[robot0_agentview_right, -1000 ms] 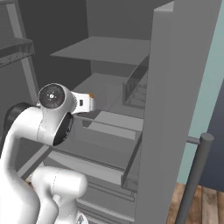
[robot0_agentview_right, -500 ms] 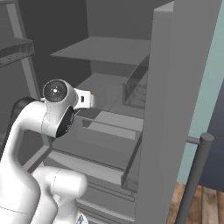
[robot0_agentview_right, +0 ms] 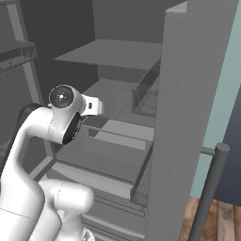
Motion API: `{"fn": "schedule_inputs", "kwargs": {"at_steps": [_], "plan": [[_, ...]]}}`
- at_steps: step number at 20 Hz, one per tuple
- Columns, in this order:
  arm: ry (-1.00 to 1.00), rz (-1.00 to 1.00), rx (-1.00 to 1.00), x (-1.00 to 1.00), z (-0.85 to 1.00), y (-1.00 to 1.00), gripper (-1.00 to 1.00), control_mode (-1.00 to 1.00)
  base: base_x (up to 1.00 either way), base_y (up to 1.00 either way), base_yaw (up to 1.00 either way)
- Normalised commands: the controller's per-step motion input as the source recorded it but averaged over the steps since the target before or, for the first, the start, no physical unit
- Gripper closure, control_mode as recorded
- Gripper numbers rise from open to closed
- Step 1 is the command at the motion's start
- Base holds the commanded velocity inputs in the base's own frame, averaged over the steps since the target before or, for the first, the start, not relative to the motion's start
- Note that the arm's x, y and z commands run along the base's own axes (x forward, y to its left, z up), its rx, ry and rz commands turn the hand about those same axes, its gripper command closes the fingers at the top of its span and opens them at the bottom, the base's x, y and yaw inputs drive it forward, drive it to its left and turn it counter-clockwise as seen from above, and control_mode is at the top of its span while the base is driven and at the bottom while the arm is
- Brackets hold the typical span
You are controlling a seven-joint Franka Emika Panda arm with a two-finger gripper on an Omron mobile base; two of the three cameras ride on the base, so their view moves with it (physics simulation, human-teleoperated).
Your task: Retrieve the kiwi and tangerine from the fridge and place them into the bowl on the dining table.
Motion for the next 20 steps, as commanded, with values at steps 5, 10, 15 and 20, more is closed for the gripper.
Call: {"fn": "schedule_inputs", "kwargs": {"at_steps": [5,10,15,20], "plan": [[0.0,-0.02,0.0,0.39,-0.21,0.0,-1.0,-1.0,0.0,0.0,0.0],[0.03,0.0,0.0,0.4,-0.19,0.0,-1.0,-1.0,0.0,0.0,0.0],[0.08,0.0,0.0,0.32,-0.08,0.0,-1.0,-1.0,0.0,0.0,0.0],[0.11,0.0,0.0,0.29,-0.04,0.03,-1.0,-1.0,0.0,0.0,0.0]]}}
